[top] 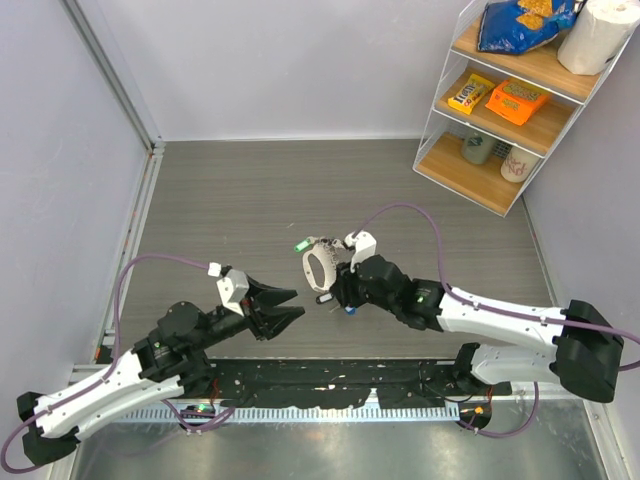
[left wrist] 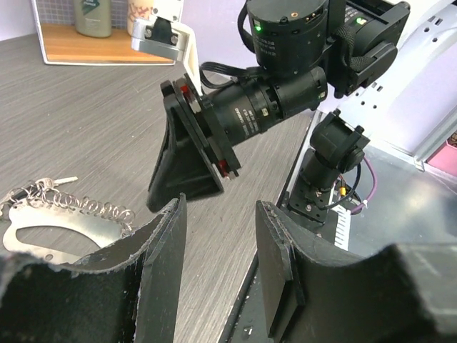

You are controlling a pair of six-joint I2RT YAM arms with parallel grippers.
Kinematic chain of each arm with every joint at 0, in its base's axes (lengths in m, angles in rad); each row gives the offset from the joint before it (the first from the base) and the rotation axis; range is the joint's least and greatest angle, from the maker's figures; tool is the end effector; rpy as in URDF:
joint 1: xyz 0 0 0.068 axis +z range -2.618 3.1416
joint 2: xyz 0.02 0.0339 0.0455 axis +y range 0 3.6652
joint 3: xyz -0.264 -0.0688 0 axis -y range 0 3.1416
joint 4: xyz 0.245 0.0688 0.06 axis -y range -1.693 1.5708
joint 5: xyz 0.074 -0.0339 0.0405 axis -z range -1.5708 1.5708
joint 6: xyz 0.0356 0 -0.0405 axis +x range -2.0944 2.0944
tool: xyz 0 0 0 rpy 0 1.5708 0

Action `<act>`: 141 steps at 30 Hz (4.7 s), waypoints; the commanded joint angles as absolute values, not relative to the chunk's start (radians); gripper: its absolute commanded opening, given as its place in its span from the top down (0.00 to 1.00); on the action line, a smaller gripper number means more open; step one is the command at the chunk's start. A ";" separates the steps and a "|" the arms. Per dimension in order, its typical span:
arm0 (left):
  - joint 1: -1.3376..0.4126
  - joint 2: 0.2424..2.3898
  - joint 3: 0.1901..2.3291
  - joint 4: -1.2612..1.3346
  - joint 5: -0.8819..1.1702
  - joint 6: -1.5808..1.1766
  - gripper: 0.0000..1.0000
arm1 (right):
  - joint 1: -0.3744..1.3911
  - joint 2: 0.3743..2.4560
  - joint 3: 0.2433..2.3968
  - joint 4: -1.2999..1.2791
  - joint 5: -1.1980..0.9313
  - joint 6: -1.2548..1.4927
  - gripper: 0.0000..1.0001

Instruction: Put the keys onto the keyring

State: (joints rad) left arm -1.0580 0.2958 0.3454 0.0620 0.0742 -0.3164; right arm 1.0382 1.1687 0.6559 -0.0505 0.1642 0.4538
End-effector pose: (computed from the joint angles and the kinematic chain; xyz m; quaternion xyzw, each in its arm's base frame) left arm 0.0556 -0.1041 0.2747 0.2671 0.6108 -0.4917 0.5602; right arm 0.1329 0.2140 0.2303 -0.2135 0.8472 0.2738 0.4021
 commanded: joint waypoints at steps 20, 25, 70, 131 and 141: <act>-1.057 0.296 0.362 0.084 0.069 -0.318 0.52 | 0.911 1.400 0.663 -0.006 0.244 0.471 0.65; -1.057 0.295 0.362 0.077 0.061 -0.308 0.52 | 0.900 1.434 0.675 0.038 0.219 0.471 0.64; -1.057 0.232 0.393 0.037 0.132 -0.353 0.51 | 0.874 1.227 0.814 -0.164 0.016 0.263 0.95; -1.055 0.479 0.440 0.387 0.495 -0.583 0.46 | 1.163 1.140 1.358 -0.684 -0.557 -0.075 0.95; -1.057 0.489 0.449 0.382 0.494 -0.580 0.64 | 1.170 1.161 1.385 -0.687 -0.555 -0.072 0.95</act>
